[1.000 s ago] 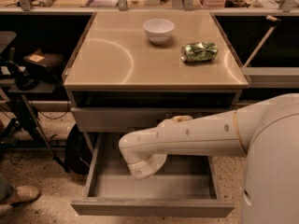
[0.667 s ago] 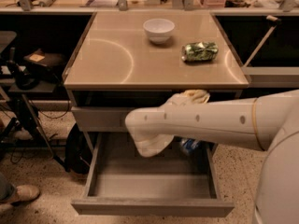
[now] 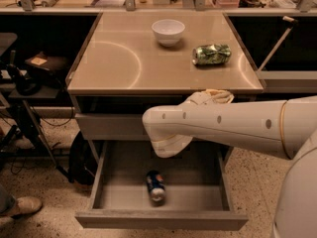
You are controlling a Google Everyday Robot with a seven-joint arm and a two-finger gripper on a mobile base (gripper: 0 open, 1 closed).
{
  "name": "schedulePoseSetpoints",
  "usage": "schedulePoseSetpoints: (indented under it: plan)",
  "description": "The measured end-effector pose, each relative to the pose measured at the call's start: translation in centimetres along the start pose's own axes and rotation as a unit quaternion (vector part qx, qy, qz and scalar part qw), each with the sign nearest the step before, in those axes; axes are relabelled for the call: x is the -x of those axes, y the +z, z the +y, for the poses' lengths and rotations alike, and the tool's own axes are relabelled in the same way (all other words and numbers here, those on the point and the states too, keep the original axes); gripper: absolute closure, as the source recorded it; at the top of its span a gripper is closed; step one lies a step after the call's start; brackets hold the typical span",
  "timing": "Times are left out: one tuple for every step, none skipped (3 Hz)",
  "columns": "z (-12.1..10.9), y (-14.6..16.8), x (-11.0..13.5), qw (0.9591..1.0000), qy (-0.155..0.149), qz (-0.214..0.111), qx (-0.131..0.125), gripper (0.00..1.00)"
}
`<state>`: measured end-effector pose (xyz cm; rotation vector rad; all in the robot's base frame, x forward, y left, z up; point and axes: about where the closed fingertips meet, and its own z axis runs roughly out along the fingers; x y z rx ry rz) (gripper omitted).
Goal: Pick pepsi can from middle drawer and place on counter
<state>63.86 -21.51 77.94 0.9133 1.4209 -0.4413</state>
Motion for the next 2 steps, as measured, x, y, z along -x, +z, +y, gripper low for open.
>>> schedulePoseSetpoints:
  plan:
    - [-0.01,0.0,0.0,1.0,0.0,0.0,0.0,0.81]
    - [-0.01,0.0,0.0,1.0,0.0,0.0,0.0,0.58]
